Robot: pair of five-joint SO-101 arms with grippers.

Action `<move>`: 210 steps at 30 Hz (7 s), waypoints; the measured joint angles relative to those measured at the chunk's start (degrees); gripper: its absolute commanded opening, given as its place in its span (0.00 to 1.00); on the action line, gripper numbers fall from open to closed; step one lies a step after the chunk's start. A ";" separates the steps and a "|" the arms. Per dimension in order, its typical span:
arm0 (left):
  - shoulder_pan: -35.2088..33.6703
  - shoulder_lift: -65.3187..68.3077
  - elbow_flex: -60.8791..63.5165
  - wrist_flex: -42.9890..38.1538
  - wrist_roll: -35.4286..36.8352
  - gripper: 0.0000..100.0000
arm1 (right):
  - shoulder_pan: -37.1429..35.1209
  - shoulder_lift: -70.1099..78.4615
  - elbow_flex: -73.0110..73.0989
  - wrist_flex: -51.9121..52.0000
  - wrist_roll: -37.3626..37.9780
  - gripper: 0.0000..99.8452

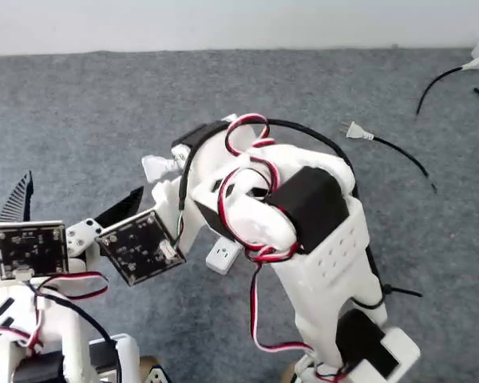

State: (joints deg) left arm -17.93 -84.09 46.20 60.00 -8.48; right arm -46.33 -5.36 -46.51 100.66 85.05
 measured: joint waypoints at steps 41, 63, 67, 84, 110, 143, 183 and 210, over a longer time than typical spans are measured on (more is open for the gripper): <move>5.98 0.44 10.90 -8.00 1.67 0.50 | -3.87 -2.20 2.29 0.00 -0.44 0.01; 1.93 -9.58 10.11 -0.97 -0.79 0.50 | -3.87 -2.55 4.22 0.00 -1.67 0.01; 1.49 -15.38 10.02 4.31 -1.67 0.50 | -3.78 -2.55 4.31 0.00 -1.67 0.01; 1.67 -19.25 9.49 7.03 -4.57 0.50 | -3.87 -2.46 4.84 0.00 -1.85 0.01; 1.67 -19.25 23.65 -10.99 -4.57 0.50 | -3.87 -2.46 4.84 0.00 -3.43 0.01; 5.27 -19.25 10.20 6.15 -7.38 0.50 | 2.55 -2.46 4.84 -0.09 -4.92 0.01; 4.84 -19.25 12.66 13.71 -14.51 0.50 | 21.71 6.77 35.78 -3.25 -16.88 0.01; 4.75 -19.25 17.41 13.71 -13.27 0.50 | 29.19 6.77 66.99 -18.46 -32.09 0.17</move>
State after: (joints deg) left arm -13.19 -103.34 63.60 73.71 -21.76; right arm -17.14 1.41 20.48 82.20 52.97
